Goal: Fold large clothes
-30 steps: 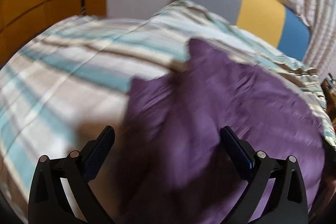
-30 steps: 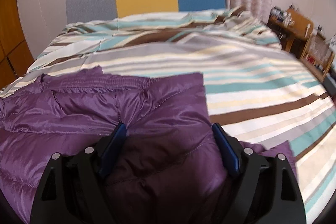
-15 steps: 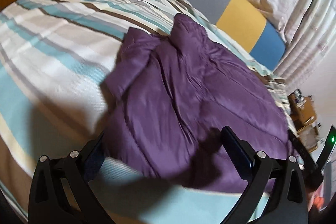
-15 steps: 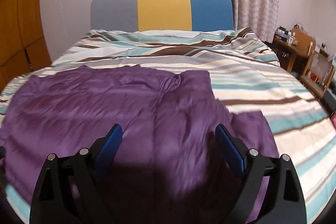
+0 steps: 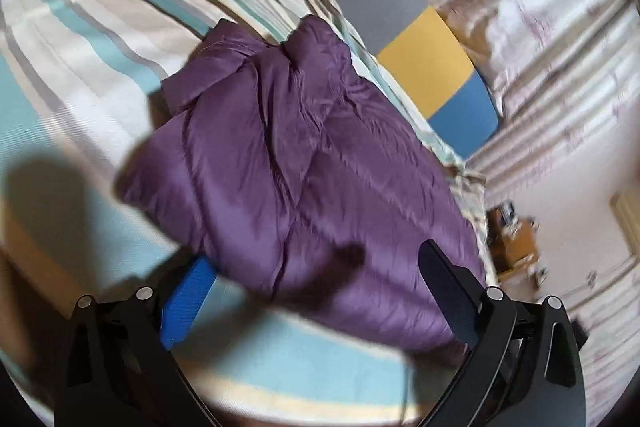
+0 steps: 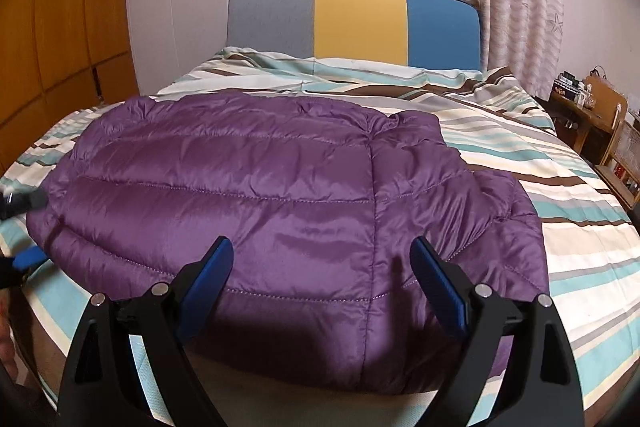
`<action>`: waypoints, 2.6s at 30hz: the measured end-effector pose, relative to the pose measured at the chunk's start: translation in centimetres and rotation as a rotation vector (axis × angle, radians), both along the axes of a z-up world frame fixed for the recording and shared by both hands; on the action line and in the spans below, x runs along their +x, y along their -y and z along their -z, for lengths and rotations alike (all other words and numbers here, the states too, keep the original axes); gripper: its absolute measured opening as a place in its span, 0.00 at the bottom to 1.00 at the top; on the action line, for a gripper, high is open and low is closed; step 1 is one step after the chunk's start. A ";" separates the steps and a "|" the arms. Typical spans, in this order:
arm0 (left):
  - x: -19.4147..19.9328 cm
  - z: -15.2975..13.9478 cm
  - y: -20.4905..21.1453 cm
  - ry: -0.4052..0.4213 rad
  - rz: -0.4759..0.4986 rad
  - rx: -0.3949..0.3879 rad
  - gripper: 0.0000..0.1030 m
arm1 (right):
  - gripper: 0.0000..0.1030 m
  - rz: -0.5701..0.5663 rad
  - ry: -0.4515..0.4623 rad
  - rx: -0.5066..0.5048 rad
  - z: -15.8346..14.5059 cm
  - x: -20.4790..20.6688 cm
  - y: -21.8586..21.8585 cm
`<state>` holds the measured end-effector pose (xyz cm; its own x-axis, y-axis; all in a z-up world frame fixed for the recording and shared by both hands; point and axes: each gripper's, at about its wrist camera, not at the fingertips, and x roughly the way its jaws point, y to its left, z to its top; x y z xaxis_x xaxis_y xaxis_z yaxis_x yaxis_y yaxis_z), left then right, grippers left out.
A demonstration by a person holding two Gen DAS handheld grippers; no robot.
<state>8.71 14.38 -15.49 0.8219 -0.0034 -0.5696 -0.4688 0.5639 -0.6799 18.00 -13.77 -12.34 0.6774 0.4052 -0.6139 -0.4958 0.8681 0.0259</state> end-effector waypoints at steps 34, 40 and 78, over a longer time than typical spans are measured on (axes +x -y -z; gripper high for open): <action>7.4 -10.1 10.3 0.018 0.042 0.899 0.20 | 0.92 0.404 -0.050 0.026 0.0 3.3 10.3; 8.6 -10.9 13.4 0.038 0.110 0.997 0.20 | 0.92 0.548 -0.057 0.003 0.1 4.6 14.7; 13.7 -2.4 30.7 0.072 0.835 1.125 0.85 | 0.93 0.764 -0.150 0.023 1.0 5.4 22.5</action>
